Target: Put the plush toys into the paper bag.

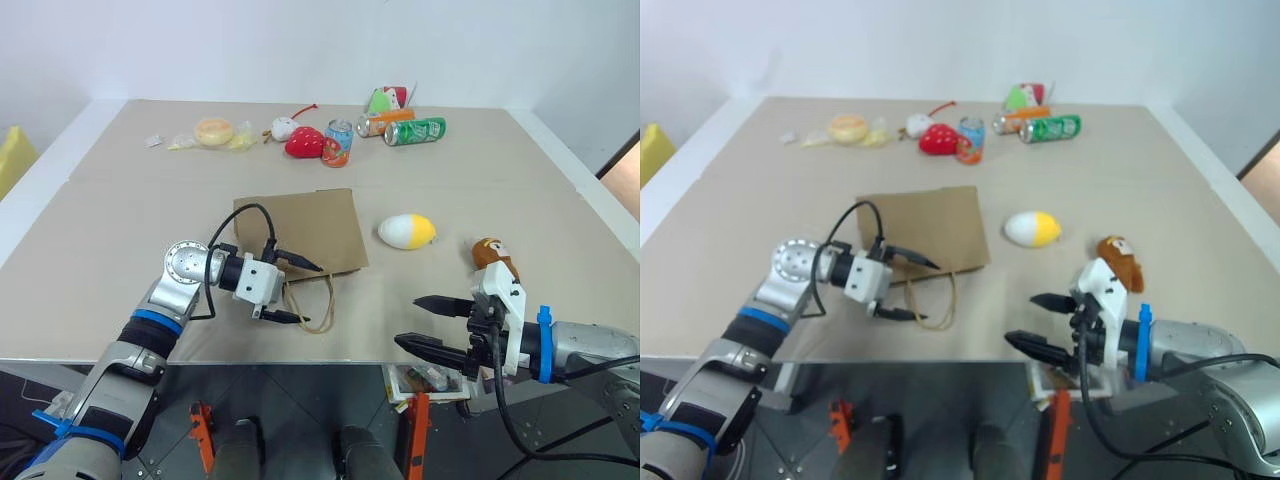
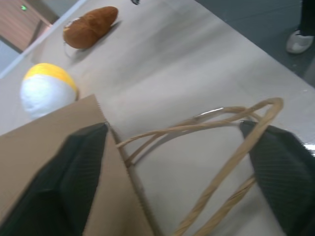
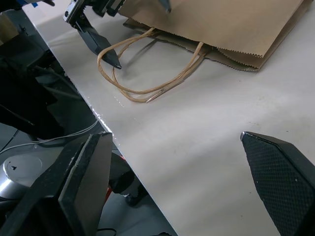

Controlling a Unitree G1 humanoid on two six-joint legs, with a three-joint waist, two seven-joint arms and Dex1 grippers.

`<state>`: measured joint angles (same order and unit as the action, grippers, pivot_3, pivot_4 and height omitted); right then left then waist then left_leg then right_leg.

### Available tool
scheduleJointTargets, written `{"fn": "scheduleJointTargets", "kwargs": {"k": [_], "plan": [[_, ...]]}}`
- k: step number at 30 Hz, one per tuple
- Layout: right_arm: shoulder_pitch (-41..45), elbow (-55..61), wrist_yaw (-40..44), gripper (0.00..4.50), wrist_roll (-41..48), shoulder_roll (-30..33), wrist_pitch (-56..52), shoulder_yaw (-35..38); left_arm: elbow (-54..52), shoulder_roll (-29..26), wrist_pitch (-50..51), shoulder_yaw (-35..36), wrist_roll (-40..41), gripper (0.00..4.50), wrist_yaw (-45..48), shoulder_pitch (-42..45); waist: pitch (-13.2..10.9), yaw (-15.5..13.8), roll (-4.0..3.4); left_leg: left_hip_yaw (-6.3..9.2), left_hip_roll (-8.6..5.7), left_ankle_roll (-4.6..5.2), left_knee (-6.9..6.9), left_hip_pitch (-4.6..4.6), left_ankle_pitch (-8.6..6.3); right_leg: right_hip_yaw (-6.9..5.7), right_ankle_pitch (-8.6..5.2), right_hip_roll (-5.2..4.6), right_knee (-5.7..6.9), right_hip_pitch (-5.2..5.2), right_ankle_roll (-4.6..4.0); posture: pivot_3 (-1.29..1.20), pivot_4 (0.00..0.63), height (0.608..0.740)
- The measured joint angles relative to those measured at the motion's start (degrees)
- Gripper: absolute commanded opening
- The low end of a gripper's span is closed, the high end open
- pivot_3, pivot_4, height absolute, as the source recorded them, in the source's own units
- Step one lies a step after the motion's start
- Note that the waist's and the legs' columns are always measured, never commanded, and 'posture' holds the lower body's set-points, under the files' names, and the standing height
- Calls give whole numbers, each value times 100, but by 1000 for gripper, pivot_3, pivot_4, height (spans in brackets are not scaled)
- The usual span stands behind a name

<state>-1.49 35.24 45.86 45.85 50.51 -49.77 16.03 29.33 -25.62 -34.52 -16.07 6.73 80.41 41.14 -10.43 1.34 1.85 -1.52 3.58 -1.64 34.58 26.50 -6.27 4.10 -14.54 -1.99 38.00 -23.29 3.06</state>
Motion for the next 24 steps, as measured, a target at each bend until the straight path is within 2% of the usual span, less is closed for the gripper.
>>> {"fn": "scheduleJointTargets", "kwargs": {"k": [6, 7, 15, 18, 19, 20, 24], "plan": [[0, -10, -13, 4500, -1, -11, 31, 0, 95, 4, 15, -14, 34, 396, 95, 0, 0, 0, 0, 0, 0, 0, 1, 0, 0, 0, 1, 0, 0, 1, -1, 0, 150, 740], [0, -10, -14, 4500, -2, -15, 32, -1, 94, 8, 71, -12, 73, 93, 116, 0, 0, 0, 0, 0, 0, 0, 1, 0, 0, 0, 1, 0, 0, 1, -1, 0, 150, 740], [15, -77, -24, 4500, -64, -43, 100, -76, -531, 96, 1278, 255, 761, 93, 14, 9, 0, 0, 0, 2, 0, 1, 0, 0, 1, 0, 1, 1, 0, 0, 0, 0, 150, 740], [354, -289, -277, 4500, -212, -392, 224, -281, -1037, 292, 2229, 403, 1174, 93, -278, 33, 0, 3, 0, 4, 0, 3, 4, 0, 2, 0, 6, 2, 0, 1, 2, 0, 150, 740], [461, -320, -364, 4255, -241, -502, 248, -325, -1179, 346, 2468, 442, 1289, 31, -358, 34, 0, 5, 0, 3, 0, 3, 5, 0, 2, 1, 8, 2, 0, 0, 3, 0, 150, 740], [518, -335, -408, 4255, -250, -575, 271, -344, -1259, 387, 2599, 467, 1361, 31, -403, 41, 0, 4, 0, 4, 0, 4, 5, 0, 2, 0, 8, 2, 0, 0, 2, 0, 150, 740], [833, -409, -738, 2935, -262, -1000, 337, -497, -1757, 506, 3572, 577, 1745, 0, -790, 48, 1, 4, -3, 9, 1, 5, 3, -1, 3, 0, 8, 7, 1, 1, 2, 0, 150, 740]]}}
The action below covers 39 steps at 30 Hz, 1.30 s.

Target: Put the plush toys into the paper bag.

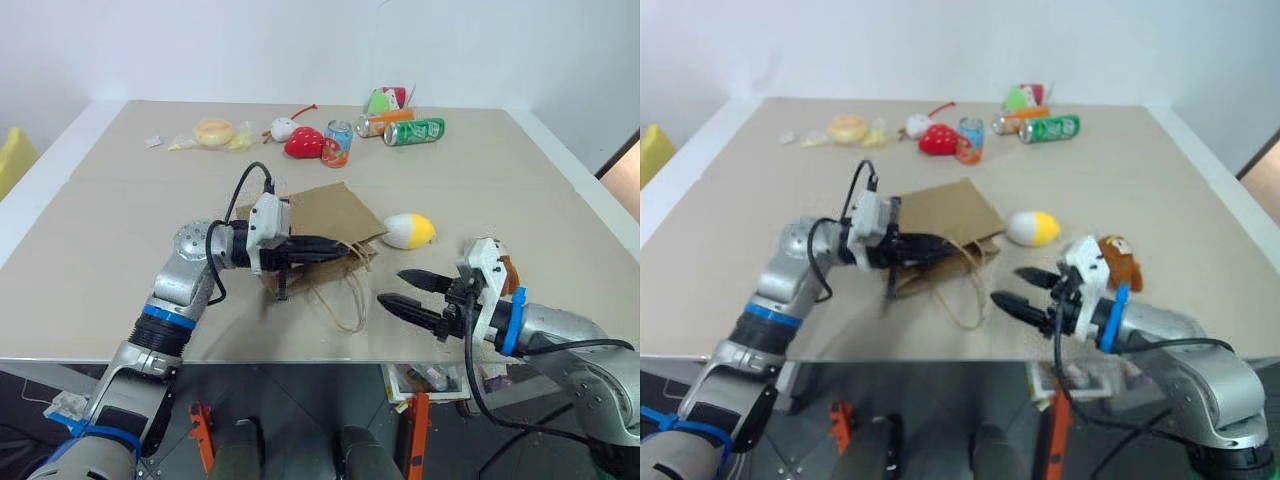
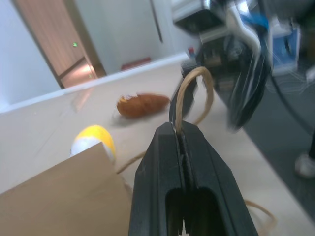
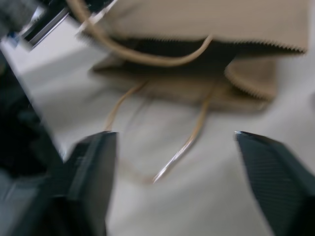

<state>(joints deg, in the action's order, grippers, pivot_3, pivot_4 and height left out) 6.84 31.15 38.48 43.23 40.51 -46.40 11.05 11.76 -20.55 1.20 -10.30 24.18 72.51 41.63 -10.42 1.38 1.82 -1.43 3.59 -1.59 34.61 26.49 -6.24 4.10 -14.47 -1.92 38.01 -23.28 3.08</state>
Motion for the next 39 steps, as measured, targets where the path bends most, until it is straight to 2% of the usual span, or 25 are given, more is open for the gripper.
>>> {"fn": "scheduleJointTargets", "kwargs": {"k": [1, 3, 4, 6, 8, 9, 10, 15, 24, 39], "plan": [[1, 0, -12, 2258, -11, -38, 30, 0, -26, 0, 177, 45, 40, 0, -98, -17, 0, -1, 0, 1, 0, 0, 0, 1, 0, 0, -1, 0, 0, 0, 1, 0, 150, 740], [3, 0, -29, 1511, -11, -74, 43, 0, -70, 3, 322, 100, 85, 0, -194, -49, 0, -1, 0, 0, 0, 0, 0, 2, 0, 1, -2, 0, 0, 0, 2, 0, 150, 740], [4, 0, -30, 1327, -11, -78, 44, 0, -74, 4, 334, 105, 88, 0, -204, -51, 0, -1, 0, 0, 0, 0, 0, 2, 0, 1, -2, 1, 0, 0, 2, 0, 150, 740], [37, 0, -48, 466, -5, -154, 53, -1, -144, 32, 516, 170, 132, 0, -322, -54, 0, -1, 0, 1, 0, 0, 0, 2, 0, 1, -2, 1, 0, 0, 2, 0, 150, 740], [81, -1, -58, 75, -5, -182, 69, -10, -187, 94, 639, 204, 197, 0, -416, -55, 0, -2, 0, 0, 0, 0, 0, 1, 0, 1, -1, 0, 0, 0, 1, 0, 150, 740], [81, -1, -58, 75, -5, -182, 69, -10, -187, 94, 639, 204, 197, 0, -416, -55, 0, -2, 0, 0, 0, 0, 0, 1, 0, 1, -1, 0, 0, 0, 1, 0, 150, 740], [523, -113, -218, 75, -198, -459, 158, -381, -205, 163, 765, 294, 245, 0, -557, -59, 0, 38, 0, 2, 1, 0, 0, -5, 0, 2, 6, 4, 0, -1, -8, 0, 150, 740], [1291, -641, -574, 75, -1043, -976, 437, -1379, -215, 380, 1061, 466, 446, 0, -842, -21, 0, 52, 0, 10, 3, 2, -1, -3, 1, 3, 15, 12, 0, -6, -15, 0, 150, 740], [1923, -1590, -829, 75, -2039, -1524, 771, -2207, -232, 584, 1693, 982, 915, 0, -1366, 160, 0, 37, 0, 10, 1, 2, -5, 4, 2, 5, 18, 13, 0, -8, 25, 0, 150, 740], [2558, -2977, -1189, 75, -3337, -2171, 1223, -2579, -341, 855, 2410, 1454, 1480, 0, -2080, 305, -1, 41, 0, 13, 3, 2, -8, 4, 2, 5, 27, 20, 0, -14, 22, 0, 150, 740]]}}
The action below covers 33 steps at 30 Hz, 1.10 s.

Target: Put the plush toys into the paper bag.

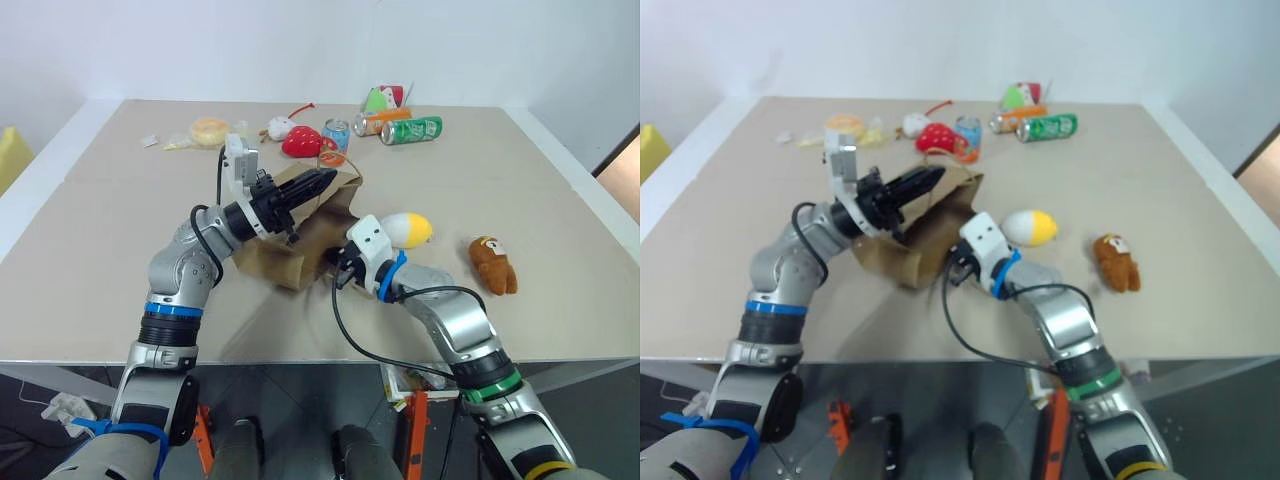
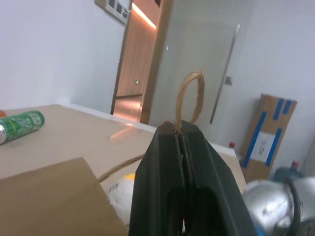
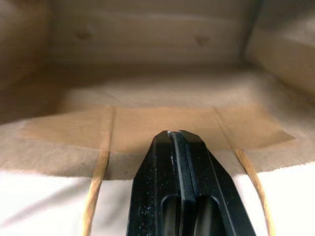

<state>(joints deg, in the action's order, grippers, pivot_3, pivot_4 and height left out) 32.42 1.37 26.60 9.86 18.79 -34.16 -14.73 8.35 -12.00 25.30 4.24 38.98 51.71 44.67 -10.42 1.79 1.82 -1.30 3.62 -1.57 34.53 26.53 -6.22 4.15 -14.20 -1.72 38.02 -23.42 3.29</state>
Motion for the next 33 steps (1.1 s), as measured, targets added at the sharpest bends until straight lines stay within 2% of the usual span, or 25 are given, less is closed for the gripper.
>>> {"fn": "scheduleJointTargets", "kwargs": {"k": [2, 5, 8, 15, 22, 28, 33], "plan": [[87, -5, -41, 75, 67, -203, -32, 97, -5, 0, 8, 24, 28, 0, -15, 50, 0, 16, 0, 0, 1, 0, -1, -1, 0, 1, 0, 2, 0, 0, 0, 0, 150, 740], [451, 87, -32, 75, 627, -639, -173, 650, -11, 8, 14, -1, 26, 0, -10, 51, 0, 26, 0, 3, 2, 0, -3, 0, 0, 1, 0, 4, 0, 2, 2, 0, 150, 740], [737, 277, 80, 75, 956, -653, -314, 1028, -14, 6, 15, 4, 27, 0, -10, 50, 0, 12, 0, 5, 2, -1, -3, 0, 0, -2, -4, 2, 0, 6, 5, 0, 150, 740], [385, -24, 184, 75, 394, -556, -260, 245, -14, 101, 15, -1, 27, 0, -27, 51, 0, 24, 0, 4, 2, -1, -10, 1, 0, -1, -5, 4, 0, -1, 0, 0, 150, 740], [219, -514, -23, 75, -305, -392, -272, -163, -41, 113, 89, 29, 53, 0, -137, 50, 0, 32, 0, 3, 2, -1, -10, 0, 0, 1, -4, 4, 0, -2, -2, 0, 150, 740], [209, -549, -190, 75, -577, -490, -268, -264, -125, 117, -6, 67, 77, 0, -185, 50, 1, 35, 1, 4, 2, -2, -9, -5, 0, 1, 2, 4, 0, 2, -7, 0, 150, 740], [125, -453, -279, 75, -580, -564, -401, -137, -554, 141, -736, 9, -195, 0, -64, 64, 1, 25, 2, 3, 2, -7, -8, -5, 3, 1, -7, 1, 0, 5, -30, 0, 150, 740]]}}
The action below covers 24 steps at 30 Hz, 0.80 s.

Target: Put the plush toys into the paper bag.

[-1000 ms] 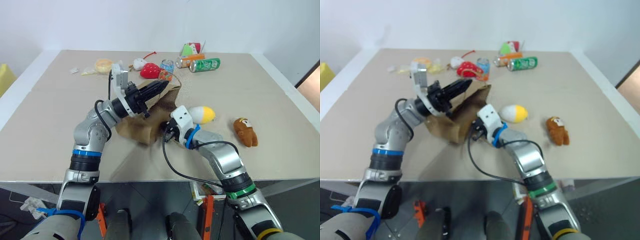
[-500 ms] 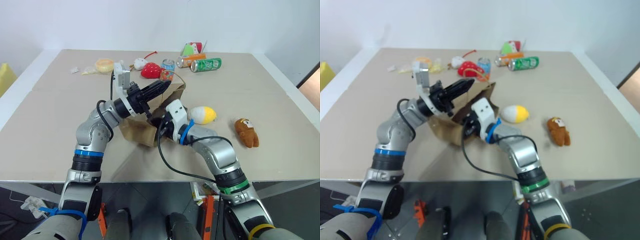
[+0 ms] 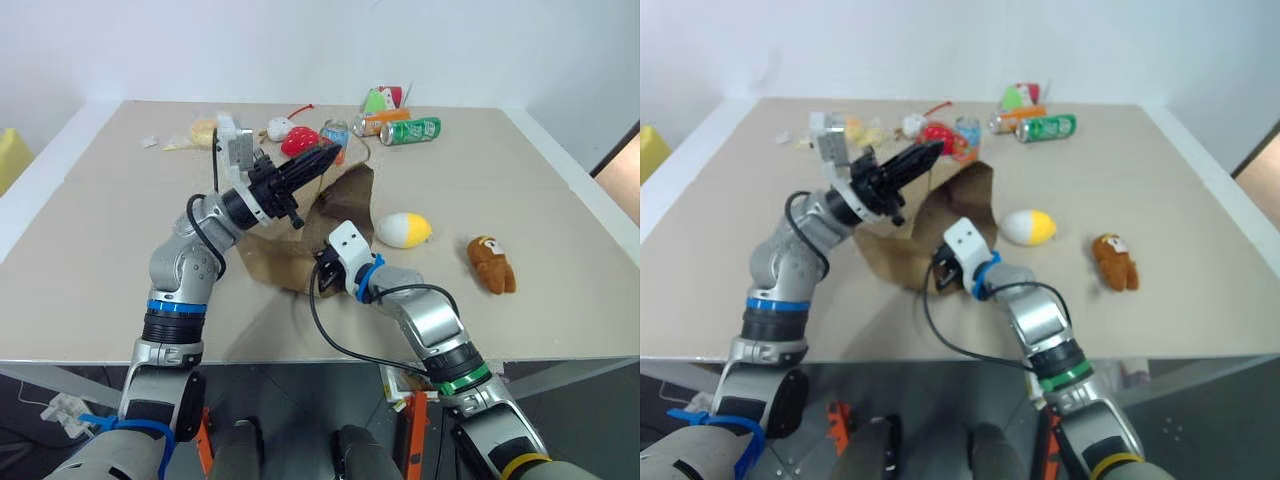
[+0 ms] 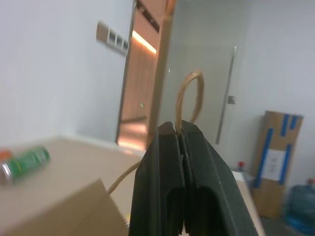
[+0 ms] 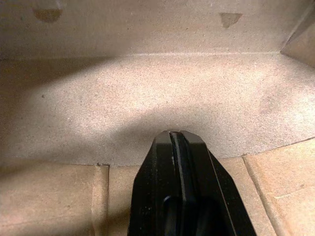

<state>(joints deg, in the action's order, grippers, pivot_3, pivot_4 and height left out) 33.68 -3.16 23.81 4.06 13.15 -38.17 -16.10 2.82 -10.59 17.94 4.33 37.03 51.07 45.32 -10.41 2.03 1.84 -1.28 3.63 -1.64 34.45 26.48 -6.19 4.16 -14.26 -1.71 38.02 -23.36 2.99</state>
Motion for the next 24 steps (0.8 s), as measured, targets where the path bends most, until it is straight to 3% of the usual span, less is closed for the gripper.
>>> {"fn": "scheduleJointTargets", "kwargs": {"k": [11, 16, 19, 24], "plan": [[-24, 23, -26, 75, 22, -128, -124, 153, -347, -17, -816, -383, -490, 0, 381, -158, 0, 1, 0, -3, 0, 0, 1, 0, 1, 1, -2, -1, -1, -1, -1, 0, 150, 740], [-77, 42, 162, 75, 539, -308, -276, 704, -207, -56, -1047, -467, -664, 0, 521, -319, 0, 3, -1, -4, 0, 0, 0, 1, 1, 2, -2, -1, 0, -3, 0, 0, 150, 740], [-222, 467, 637, 75, 1029, -123, -292, 985, -72, -86, -1181, -557, -771, 0, 610, -506, -1, 1, -2, -4, 0, 0, -2, 9, 1, 2, -7, -1, 0, -8, 11, 0, 150, 740], [-740, 1771, 1712, 75, 1951, 908, -575, 1335, 1, -115, -1298, -599, -800, 0, 674, -615, -2, -32, -2, -2, 0, -10, -5, 13, -12, -1, -20, -4, -1, -9, 25, 0, 150, 740]]}}
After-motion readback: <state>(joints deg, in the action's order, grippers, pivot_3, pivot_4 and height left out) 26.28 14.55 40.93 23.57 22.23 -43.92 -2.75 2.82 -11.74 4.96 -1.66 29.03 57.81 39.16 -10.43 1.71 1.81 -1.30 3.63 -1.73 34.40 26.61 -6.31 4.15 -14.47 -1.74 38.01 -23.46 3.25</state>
